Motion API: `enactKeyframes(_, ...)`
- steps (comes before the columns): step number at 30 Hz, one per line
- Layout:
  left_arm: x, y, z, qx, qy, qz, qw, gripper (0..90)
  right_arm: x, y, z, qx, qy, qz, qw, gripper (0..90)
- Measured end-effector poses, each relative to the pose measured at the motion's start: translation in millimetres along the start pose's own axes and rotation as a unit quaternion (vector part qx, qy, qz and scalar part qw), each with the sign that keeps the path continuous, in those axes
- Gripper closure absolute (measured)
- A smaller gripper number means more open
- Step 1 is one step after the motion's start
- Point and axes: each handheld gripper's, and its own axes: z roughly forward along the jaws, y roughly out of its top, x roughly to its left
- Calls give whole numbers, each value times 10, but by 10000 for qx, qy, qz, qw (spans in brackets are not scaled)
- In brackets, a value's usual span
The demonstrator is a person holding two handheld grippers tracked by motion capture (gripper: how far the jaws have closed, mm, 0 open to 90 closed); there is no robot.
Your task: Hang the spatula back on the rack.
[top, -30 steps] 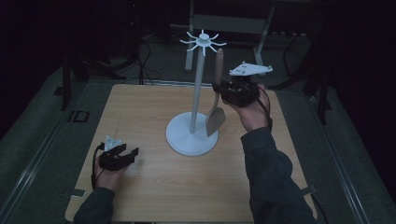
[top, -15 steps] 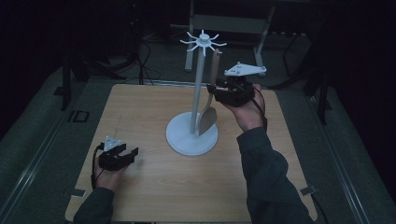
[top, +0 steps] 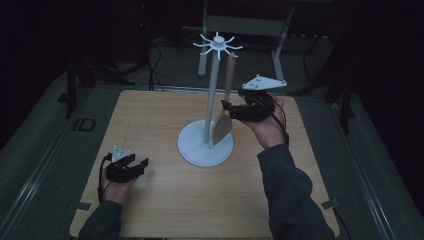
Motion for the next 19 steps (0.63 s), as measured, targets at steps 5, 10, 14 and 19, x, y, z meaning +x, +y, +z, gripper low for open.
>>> enactKeyframes(5, -2, -1, 5, 6, -2, 14, 10000, 426, -3, -169, -27, 94, -59, 52, 9999, 248)
enactKeyframes(10, 0, 0, 7, 0, -2, 1, 10000, 425, -38, -398, -48, 274, -120, 120, 9995, 236)
enactKeyframes(14, -14, 1, 12, 1, 3, 21, 10000, 426, -66, -594, -60, 393, -136, 229, 9989, 232)
enactKeyframes(19, 1, -1, 6, -3, 2, -14, 10000, 425, -165, -959, -41, 683, -338, 398, 9963, 225)
